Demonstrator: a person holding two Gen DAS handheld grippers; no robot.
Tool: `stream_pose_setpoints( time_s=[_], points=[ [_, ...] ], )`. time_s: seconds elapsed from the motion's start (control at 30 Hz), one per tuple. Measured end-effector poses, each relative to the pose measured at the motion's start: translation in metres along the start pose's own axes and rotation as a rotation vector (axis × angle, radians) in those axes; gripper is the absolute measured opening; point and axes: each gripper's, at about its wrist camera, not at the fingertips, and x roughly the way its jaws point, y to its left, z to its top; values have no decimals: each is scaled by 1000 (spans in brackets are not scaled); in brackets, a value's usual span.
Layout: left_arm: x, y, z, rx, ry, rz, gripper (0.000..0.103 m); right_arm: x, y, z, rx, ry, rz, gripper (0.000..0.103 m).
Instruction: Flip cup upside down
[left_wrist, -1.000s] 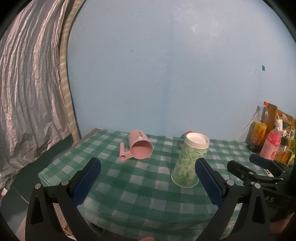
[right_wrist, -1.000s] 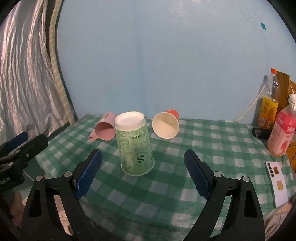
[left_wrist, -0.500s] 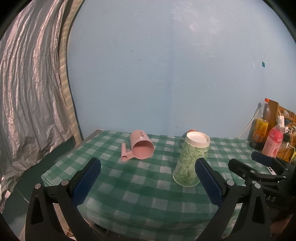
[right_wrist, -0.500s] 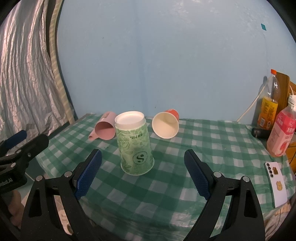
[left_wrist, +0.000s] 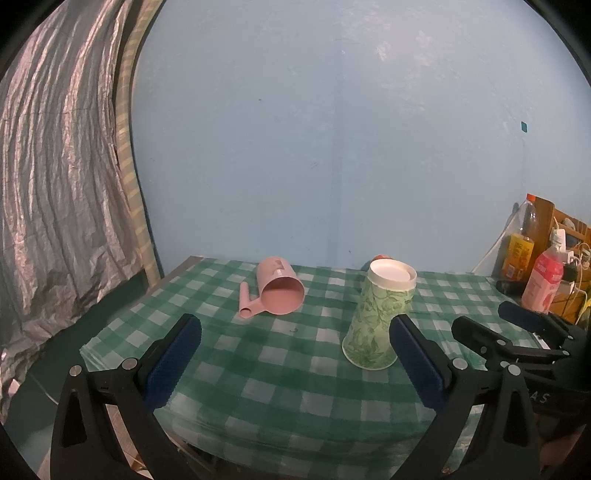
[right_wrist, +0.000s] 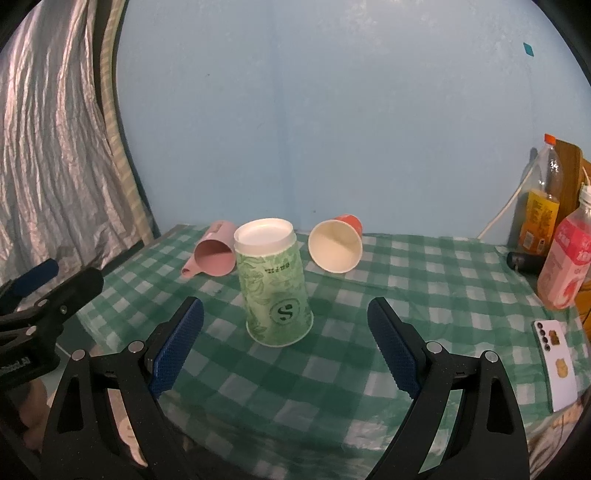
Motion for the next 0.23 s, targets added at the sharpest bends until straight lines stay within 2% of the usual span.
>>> stream_pose_setpoints(
  time_s=[0.23],
  points=[
    [0,-2,-1,7,-4,-10,103,1,0,0,-3,8,7,89]
  ],
)
